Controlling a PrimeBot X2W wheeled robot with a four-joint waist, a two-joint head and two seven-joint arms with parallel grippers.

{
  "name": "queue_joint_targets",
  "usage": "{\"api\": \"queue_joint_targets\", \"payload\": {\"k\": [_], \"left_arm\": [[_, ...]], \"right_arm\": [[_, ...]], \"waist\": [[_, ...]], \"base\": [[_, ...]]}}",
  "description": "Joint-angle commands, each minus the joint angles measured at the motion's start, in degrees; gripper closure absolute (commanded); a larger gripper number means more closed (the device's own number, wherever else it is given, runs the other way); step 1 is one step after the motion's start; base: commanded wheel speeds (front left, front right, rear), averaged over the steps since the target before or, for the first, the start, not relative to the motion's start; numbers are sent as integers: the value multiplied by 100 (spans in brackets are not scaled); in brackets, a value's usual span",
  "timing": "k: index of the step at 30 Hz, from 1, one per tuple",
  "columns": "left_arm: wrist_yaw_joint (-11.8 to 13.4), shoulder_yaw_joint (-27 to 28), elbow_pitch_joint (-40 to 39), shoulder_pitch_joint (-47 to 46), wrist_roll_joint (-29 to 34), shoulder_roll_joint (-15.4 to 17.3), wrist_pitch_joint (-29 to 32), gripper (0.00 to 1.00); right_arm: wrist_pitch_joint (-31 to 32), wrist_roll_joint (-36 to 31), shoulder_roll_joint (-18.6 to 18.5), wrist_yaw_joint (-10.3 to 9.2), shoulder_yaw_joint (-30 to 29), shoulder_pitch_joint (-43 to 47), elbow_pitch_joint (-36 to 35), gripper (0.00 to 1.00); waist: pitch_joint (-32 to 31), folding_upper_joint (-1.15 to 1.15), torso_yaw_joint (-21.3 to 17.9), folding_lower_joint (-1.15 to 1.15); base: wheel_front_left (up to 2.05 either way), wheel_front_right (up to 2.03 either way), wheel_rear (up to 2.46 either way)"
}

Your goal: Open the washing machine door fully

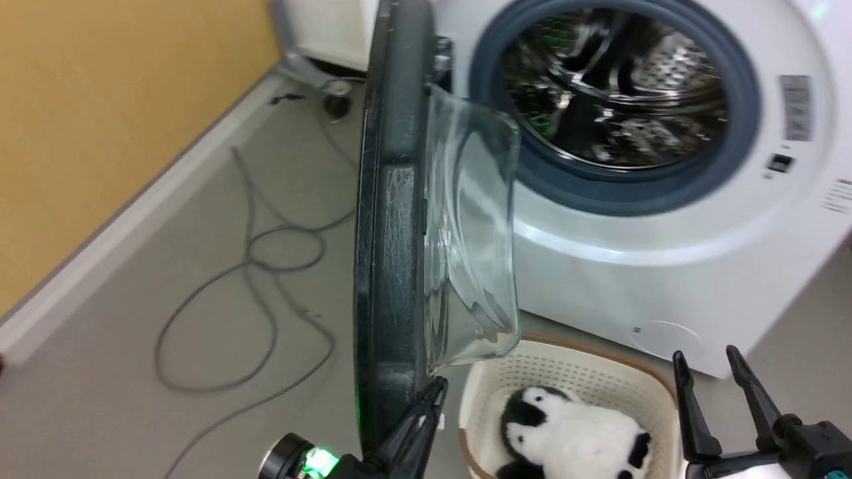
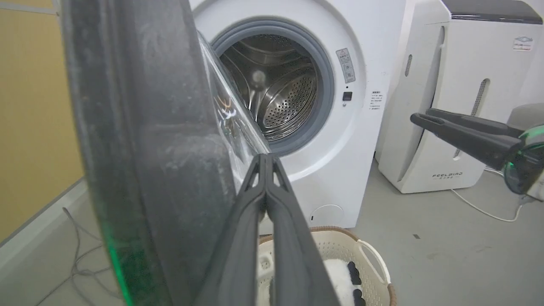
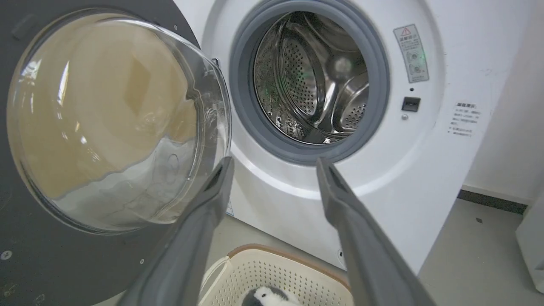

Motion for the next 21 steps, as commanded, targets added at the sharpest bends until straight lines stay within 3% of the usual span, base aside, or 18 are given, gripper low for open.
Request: {"api": "queue_joint_targets", "payload": {"k": [1,9,21], "left_arm": [[30,49,-8,56,45,39,-24,100],[189,521,-40,111,-23,247,-24,100],[331,1498,438,-359,-322,410,-24,100]], "right_arm": [[-25,13,16,5,-13,51,0,0],[-25,-14,16,5,-10,43,-9,0],[-25,-187,16,5,-7,-100,-4,0]], "waist": [[40,0,207,-1],[116,0,640,-1],[363,0,621,-1]], "base": [[0,0,0],[0,0,0],[0,0,0]]}}
